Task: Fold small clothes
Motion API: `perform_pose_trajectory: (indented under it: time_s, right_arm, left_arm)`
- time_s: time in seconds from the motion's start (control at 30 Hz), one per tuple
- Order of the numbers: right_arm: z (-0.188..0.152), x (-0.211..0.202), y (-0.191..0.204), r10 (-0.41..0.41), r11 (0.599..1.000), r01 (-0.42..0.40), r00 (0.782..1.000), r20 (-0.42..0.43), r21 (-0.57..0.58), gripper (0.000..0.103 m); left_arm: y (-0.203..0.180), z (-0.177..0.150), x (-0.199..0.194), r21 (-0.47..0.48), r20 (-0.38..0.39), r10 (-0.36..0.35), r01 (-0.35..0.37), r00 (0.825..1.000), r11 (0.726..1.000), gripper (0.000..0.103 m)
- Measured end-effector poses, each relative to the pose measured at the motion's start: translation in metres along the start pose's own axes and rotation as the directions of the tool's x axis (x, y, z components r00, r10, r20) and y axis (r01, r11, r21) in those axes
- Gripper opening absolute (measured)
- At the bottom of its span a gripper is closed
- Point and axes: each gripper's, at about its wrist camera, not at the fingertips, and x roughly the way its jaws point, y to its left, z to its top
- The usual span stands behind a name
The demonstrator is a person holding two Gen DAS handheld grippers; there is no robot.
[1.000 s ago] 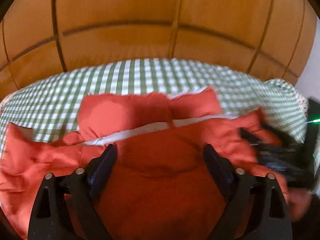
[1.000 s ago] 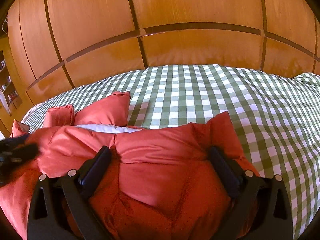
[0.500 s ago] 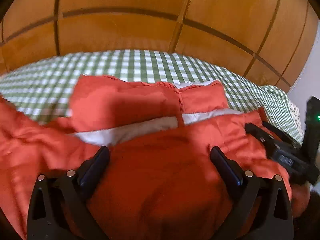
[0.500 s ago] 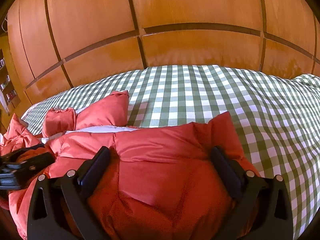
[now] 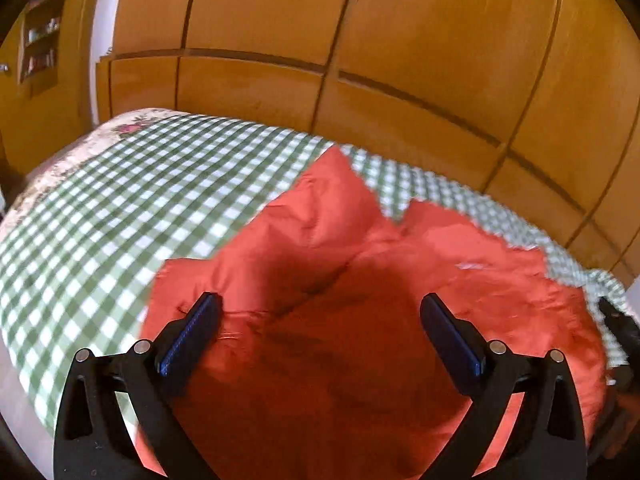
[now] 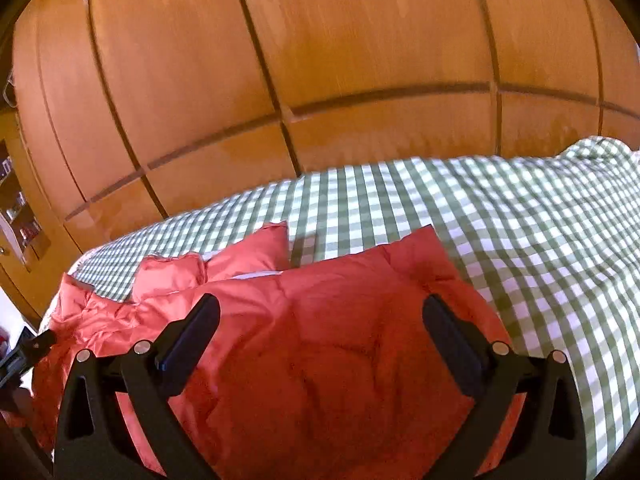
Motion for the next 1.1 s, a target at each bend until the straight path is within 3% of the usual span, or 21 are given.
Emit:
perform_pose_trajectory:
  time_s: [0.07, 0.17, 0.23, 0.4, 0.5, 0.6, 0.73, 0.87, 0.97, 1.1]
  right_arm:
    - [-0.015, 0.026, 0.006, -0.106, 0.988, 0.097, 0.992, -0.07, -0.121, 0.101]
    - [-0.023, 0.031, 0.009, -0.117, 0.984, 0.111, 0.993, -0.035, -0.142, 0.101]
    - [-0.025, 0.03, 0.011, -0.13, 0.98, 0.123, 0.991, -0.031, -0.156, 0.101]
    - [-0.025, 0.009, 0.008, -0.11, 0.988, 0.105, 0.993, -0.038, -0.115, 0.101]
    - [-0.031, -0.02, 0.012, -0.063, 0.995, 0.063, 0.998, 0.002, -0.077, 0.101]
    - [-0.042, -0.046, 0.022, -0.003, 0.995, 0.007, 0.999, 0.034, -0.103, 0.101]
    - [-0.061, -0.066, 0.038, 0.019, 0.983, -0.011, 0.999, 0.046, -0.183, 0.101]
    - [-0.077, -0.064, 0.046, 0.0, 0.978, 0.013, 0.998, 0.064, -0.207, 0.101]
    - [-0.091, -0.039, 0.051, -0.052, 0.97, 0.046, 0.999, -0.017, -0.238, 0.101]
    - [-0.107, -0.033, 0.061, -0.103, 0.951, 0.117, 0.993, 0.062, -0.286, 0.101]
  left_arm:
    - [0.004, -0.006, 0.014, 0.016, -0.034, 0.018, -0.017, 0.999, 1.0, 0.1]
    - [-0.001, -0.019, 0.027, 0.087, 0.009, 0.046, -0.046, 0.999, 0.995, 0.1]
    - [0.0, -0.019, 0.023, 0.082, 0.011, 0.045, -0.046, 0.999, 0.996, 0.1]
    - [0.019, -0.027, -0.019, -0.058, 0.061, -0.039, 0.042, 0.997, 0.997, 0.1]
    - [0.035, -0.039, -0.052, -0.171, 0.119, -0.088, 0.108, 0.989, 0.979, 0.1]
    - [0.055, -0.057, -0.075, -0.295, 0.156, -0.142, 0.183, 0.978, 0.938, 0.1]
    - [0.074, -0.085, -0.087, -0.427, 0.136, -0.154, 0.198, 0.979, 0.882, 0.1]
    - [0.074, -0.103, -0.088, -0.433, 0.099, -0.163, 0.19, 0.982, 0.881, 0.1]
    - [0.065, -0.109, -0.084, -0.418, 0.068, -0.17, 0.183, 0.983, 0.89, 0.099]
    - [0.06, -0.111, -0.073, -0.432, 0.033, -0.209, 0.202, 0.977, 0.879, 0.1]
